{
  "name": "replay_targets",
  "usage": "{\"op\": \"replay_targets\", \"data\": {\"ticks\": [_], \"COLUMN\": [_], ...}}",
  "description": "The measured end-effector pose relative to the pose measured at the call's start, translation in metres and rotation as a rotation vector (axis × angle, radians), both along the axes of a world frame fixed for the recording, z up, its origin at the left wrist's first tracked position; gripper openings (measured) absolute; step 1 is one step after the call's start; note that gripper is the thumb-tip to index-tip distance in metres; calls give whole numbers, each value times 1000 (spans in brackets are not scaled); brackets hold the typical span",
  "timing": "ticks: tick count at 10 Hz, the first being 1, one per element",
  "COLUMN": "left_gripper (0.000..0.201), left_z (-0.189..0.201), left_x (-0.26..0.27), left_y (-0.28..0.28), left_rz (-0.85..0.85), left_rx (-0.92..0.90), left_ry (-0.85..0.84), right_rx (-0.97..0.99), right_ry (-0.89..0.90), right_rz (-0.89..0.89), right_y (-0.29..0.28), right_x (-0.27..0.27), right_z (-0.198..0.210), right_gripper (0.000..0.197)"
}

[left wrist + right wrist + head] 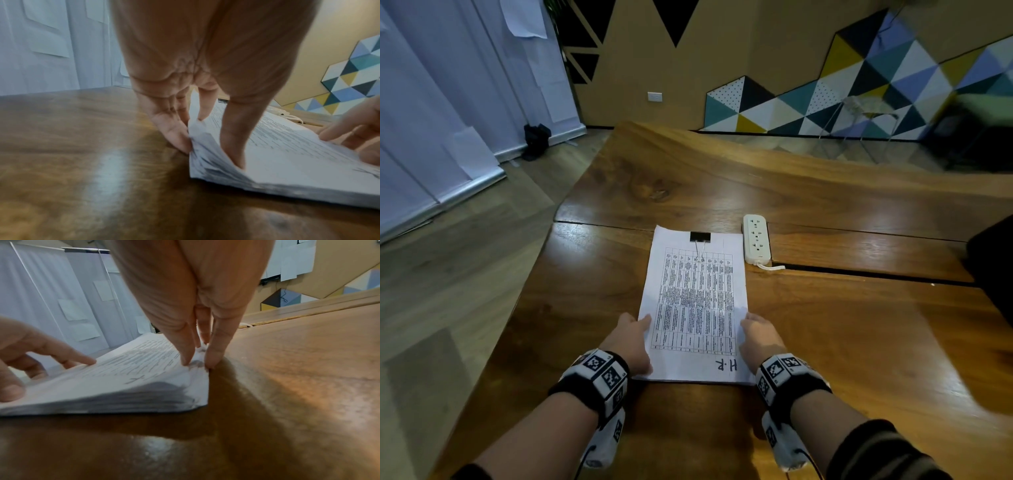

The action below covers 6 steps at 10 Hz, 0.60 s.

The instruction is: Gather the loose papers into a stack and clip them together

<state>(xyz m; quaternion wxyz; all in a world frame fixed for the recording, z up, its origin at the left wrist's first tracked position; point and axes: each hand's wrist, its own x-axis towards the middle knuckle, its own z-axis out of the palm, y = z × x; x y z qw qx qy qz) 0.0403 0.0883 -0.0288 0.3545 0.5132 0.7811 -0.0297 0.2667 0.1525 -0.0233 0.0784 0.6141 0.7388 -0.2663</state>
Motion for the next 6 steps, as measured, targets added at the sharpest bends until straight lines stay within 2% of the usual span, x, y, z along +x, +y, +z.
{"op": "replay_targets", "data": {"ticks": [1,2,3,5,6], "left_gripper": [114,112,107,104,114], "left_z": [0,1,3,9,20], "left_x": [1,3,6,16,17], "left_y": [1,2,5,5,6], "left_rz": [-13,-34,-53,-103,-74], "left_rx": [-24,-40,-43,-93,-97], "left_ry": [8,45,83,170,168], "right_rx": [7,-57,-71,-51,-89], "right_ry": [-35,-82,-107,-167,-159], "right_rz": [12,26,64,113,81], "right_y": [1,-1,-7,-11,-8], "right_x": [-2,-5,-6,-7,-7], "right_z": [0,-1,2,6,15], "right_gripper": [37,42,68,83,83]}}
